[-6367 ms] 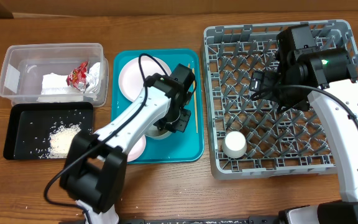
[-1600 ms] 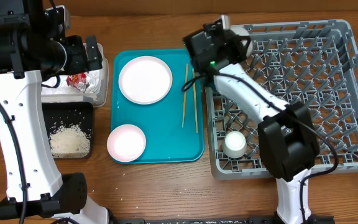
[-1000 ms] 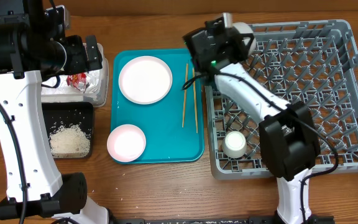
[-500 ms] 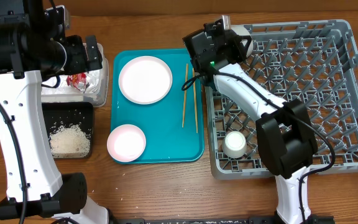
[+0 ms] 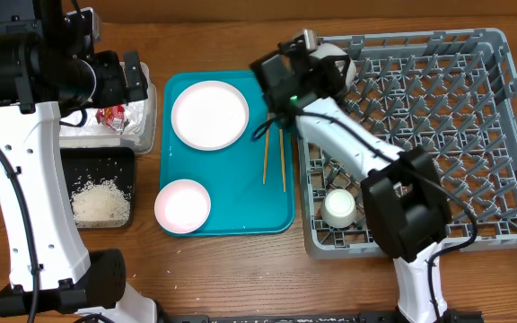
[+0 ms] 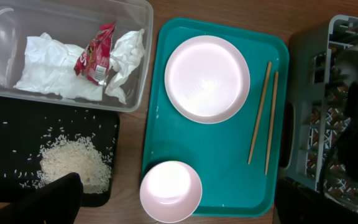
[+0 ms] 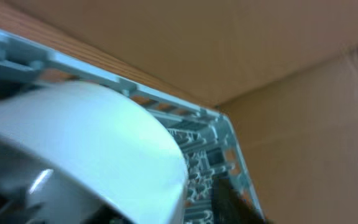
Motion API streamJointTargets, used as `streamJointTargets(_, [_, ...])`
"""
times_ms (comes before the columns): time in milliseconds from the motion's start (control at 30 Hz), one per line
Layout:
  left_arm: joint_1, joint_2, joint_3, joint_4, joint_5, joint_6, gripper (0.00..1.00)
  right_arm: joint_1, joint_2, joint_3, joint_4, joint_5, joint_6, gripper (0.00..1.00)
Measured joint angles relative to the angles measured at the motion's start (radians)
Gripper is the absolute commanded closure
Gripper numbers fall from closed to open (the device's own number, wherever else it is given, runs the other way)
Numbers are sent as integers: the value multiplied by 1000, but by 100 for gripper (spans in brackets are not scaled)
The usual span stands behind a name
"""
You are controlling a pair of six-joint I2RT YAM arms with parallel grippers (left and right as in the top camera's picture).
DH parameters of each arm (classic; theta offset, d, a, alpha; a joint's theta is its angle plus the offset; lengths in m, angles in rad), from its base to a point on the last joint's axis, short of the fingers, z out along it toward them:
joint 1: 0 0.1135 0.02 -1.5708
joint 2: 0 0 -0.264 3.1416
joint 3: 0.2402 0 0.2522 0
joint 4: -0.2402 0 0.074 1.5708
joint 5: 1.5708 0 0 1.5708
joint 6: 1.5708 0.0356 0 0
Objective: Sort waste into correct bins and load items into the dishwasher
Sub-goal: 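Reach the right gripper to the pink bowl on the teal tray and grasp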
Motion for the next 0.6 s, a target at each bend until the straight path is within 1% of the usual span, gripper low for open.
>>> streamJointTargets(133, [0,0,0,0,0,0,0,46,0,0,-2,-3,0,46])
streamJointTargets(300, [0,0,0,0,0,0,0,70,0,0,-1,-3,0,43])
streamJointTargets(400, [0,0,0,0,0,0,0,71,0,0,1,-3,3,37])
streamJointTargets(500, [0,0,0,0,0,0,0,71,0,0,1,-2,12,34])
streamJointTargets(600, [0,0,0,0,0,0,0,72,-1,0,-3,-13,42,35])
